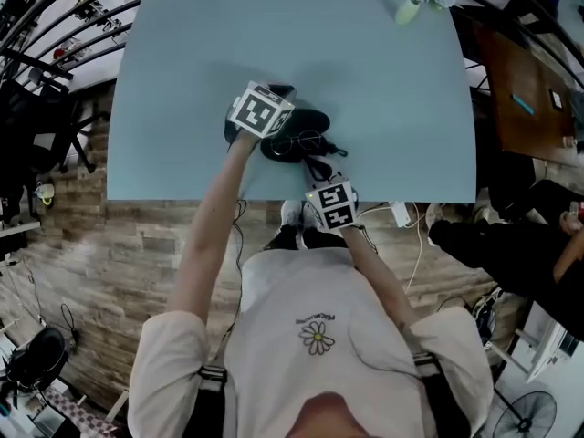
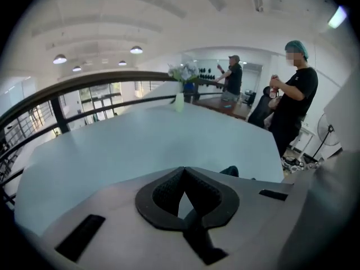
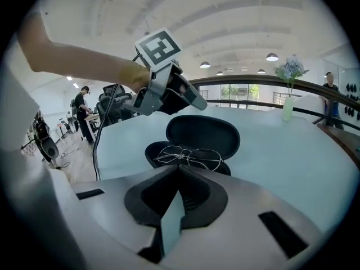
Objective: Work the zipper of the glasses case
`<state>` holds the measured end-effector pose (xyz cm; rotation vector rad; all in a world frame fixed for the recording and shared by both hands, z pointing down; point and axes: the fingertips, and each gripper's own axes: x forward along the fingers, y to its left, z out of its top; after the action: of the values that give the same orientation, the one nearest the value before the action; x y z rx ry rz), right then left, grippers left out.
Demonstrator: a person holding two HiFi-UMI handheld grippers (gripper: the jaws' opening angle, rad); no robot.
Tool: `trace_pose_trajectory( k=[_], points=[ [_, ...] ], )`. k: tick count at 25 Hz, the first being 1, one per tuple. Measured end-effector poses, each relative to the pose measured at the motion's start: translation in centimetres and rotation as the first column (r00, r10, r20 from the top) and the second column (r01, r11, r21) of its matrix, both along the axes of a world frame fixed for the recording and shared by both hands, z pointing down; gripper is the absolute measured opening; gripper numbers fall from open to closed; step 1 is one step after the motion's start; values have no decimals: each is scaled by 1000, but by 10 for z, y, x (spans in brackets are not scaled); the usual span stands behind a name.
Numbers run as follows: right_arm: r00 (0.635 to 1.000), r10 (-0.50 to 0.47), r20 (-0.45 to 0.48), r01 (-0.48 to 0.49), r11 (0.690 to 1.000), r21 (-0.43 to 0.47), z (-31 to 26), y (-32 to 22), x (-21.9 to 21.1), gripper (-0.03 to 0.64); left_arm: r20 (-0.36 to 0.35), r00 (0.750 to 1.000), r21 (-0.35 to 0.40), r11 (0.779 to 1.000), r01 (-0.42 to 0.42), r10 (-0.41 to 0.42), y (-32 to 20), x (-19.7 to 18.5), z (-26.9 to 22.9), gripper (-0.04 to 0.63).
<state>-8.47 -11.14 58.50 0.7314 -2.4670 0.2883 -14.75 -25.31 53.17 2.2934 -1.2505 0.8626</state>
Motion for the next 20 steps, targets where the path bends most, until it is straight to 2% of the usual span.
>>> trace_pose_trajectory(
  k=[2, 4, 14, 18, 20],
  points=[
    [1000, 5, 5, -5, 1000, 0, 0, 1, 0, 8, 8, 1000, -63, 998, -22, 22, 5, 5, 14, 14],
    [1000, 8, 17, -8, 1000, -4, -2, 1, -1, 8, 18, 999, -89, 996, -29, 31, 10, 7, 21, 14],
    [999, 40, 28, -40, 999, 15, -2, -3, -3, 8, 22, 999, -33, 999, -33, 34, 43, 15, 10, 14],
    [997, 69, 42, -71, 997, 33, -10, -6, 3, 8, -39, 999, -13, 1000, 20, -21, 74, 23, 9, 14],
    [994, 77, 83, -81, 996, 46, -24, -6, 10, 8, -66, 996, -9, 998, 59, -60, 86, 24, 14, 14]
  ],
)
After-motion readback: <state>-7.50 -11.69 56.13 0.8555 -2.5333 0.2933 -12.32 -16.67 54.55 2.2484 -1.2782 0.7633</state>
